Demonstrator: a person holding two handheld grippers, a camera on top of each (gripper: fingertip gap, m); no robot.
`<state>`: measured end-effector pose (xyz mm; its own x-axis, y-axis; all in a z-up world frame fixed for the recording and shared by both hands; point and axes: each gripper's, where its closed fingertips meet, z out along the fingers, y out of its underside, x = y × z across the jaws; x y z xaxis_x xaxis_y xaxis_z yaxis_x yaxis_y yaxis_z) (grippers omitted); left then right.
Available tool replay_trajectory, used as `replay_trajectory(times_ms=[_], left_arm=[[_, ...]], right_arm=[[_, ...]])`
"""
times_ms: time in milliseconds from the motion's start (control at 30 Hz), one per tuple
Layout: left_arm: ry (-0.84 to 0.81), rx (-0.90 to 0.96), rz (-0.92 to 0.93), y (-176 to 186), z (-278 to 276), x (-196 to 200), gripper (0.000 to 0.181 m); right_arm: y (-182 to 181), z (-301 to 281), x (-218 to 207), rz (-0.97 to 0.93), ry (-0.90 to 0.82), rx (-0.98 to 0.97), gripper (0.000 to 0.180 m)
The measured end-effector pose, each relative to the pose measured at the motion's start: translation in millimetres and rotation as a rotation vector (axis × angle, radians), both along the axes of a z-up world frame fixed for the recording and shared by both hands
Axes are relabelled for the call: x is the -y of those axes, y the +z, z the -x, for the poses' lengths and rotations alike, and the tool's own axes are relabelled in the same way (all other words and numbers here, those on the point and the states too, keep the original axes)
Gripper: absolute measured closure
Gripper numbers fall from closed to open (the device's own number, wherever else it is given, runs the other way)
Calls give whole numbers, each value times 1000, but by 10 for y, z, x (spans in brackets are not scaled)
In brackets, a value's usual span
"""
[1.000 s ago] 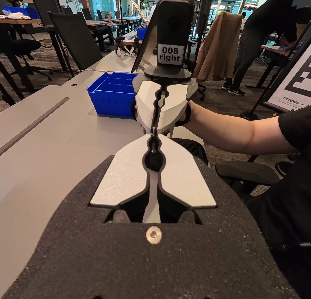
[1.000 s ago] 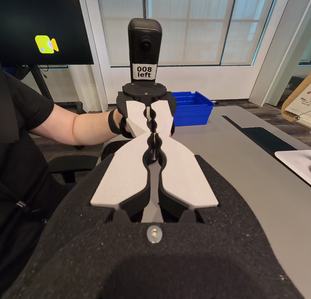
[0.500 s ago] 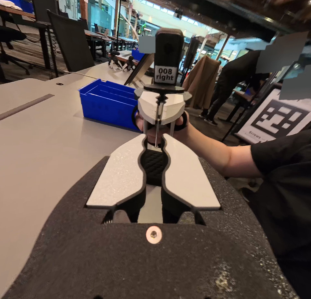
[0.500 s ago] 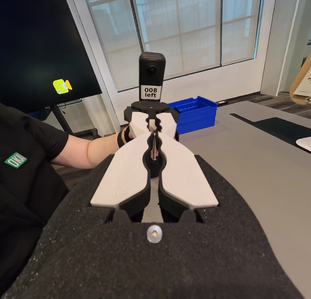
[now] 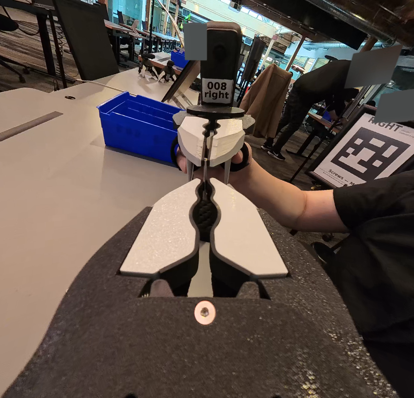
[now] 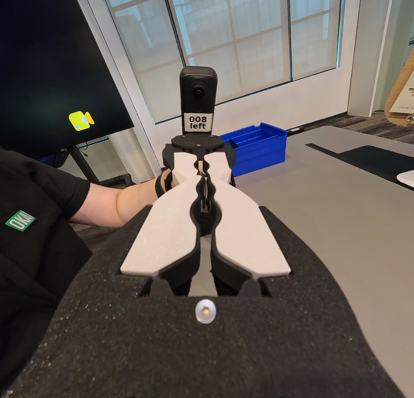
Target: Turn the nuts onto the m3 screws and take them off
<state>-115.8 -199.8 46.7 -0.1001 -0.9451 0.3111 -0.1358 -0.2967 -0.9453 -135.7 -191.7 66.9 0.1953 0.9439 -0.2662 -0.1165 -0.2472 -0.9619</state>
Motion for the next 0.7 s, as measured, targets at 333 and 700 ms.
replay_trajectory(times_ms=[333, 700], left_arm=[[-2, -19, -6, -43, 8, 5, 179], [123, 38, -43, -52, 390, -168, 179]], right_arm=[[2, 0, -8, 3, 3, -3, 178], [-207, -191, -301, -123, -201, 153, 165]])
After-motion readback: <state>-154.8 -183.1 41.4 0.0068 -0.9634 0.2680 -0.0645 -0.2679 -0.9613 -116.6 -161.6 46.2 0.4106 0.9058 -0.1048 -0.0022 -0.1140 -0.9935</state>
